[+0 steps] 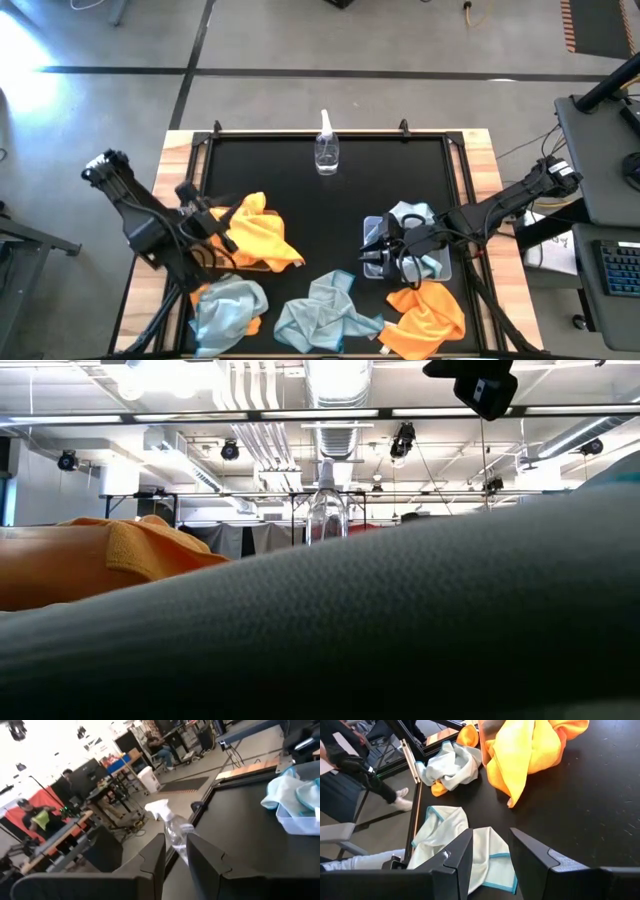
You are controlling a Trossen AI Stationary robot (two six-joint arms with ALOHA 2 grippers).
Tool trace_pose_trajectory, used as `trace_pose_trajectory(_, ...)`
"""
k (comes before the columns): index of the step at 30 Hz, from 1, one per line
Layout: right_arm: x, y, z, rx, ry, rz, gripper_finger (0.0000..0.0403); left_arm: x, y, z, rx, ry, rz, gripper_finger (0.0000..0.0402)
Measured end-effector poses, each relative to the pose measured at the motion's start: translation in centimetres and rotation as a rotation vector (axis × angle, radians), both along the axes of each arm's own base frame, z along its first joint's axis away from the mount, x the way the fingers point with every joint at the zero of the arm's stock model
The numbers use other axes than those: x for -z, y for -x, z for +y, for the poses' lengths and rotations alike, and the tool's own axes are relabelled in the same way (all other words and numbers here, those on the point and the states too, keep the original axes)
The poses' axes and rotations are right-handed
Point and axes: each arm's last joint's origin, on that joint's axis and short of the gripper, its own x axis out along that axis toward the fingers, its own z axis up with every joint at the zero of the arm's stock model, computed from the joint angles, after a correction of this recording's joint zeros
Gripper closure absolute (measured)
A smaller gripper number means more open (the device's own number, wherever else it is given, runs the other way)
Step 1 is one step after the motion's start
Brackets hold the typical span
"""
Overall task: Sort microfiber towel by color & place in baskets
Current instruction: Put the left blue microfiber cloth into the transparent bin
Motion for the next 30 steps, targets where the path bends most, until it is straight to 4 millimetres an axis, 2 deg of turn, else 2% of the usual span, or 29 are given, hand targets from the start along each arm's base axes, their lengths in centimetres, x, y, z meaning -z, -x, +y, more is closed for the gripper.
trace_pose_trajectory(4, 0.0, 0.0, 0.0, -0.001, 0.002, -0.001, 0.0284, 0.2, 1.6, 1.6, 0.007, 0.054, -0.014, 0.0345)
trace_pose_trajectory(10, 0.0, 0.0, 0.0, -0.004, 0.009, -0.004, 0.0284, 1.5, 3.2, 3.3, 0.027, 0.107, 0.022, 0.0363)
trace_pose_trajectory(14, 0.0, 0.0, 0.0, -0.003, 0.007, -0.004, 0.0284, 2.6, 3.1, 3.0, 0.086, 0.254, 0.040, 0.0364)
trace_pose_trajectory(17, 0.0, 0.0, 0.0, -0.003, 0.007, -0.004, 0.0284, 3.9, 2.0, 1.5, 0.265, 0.356, 0.127, 0.0365)
trace_pose_trajectory(19, 0.0, 0.0, 0.0, -0.003, 0.009, -0.005, 0.0284, 4.7, 1.0, 0.0, 0.477, 0.364, 0.192, 0.0365)
trace_pose_trajectory(22, 0.0, 0.0, 0.0, -0.003, 0.009, -0.005, 0.0284, 5.5, -0.1, -1.9, 0.835, 0.268, 0.199, 0.0365)
trace_pose_trajectory(24, 0.0, 0.0, 0.0, -0.003, 0.009, -0.005, 0.0284, 5.9, -0.5, -2.7, 0.978, 0.171, 0.169, 0.0365)
trace_pose_trajectory(26, 0.0, 0.0, 0.0, 0.000, 0.005, -0.005, 0.0284, 5.9, -0.9, -2.7, 0.955, 0.126, 0.123, 0.0365)
trace_pose_trajectory(30, 0.0, 0.0, 0.0, 0.003, -0.002, -0.004, 0.0284, 6.0, -1.2, -1.4, 0.762, 0.131, 0.112, 0.0365)
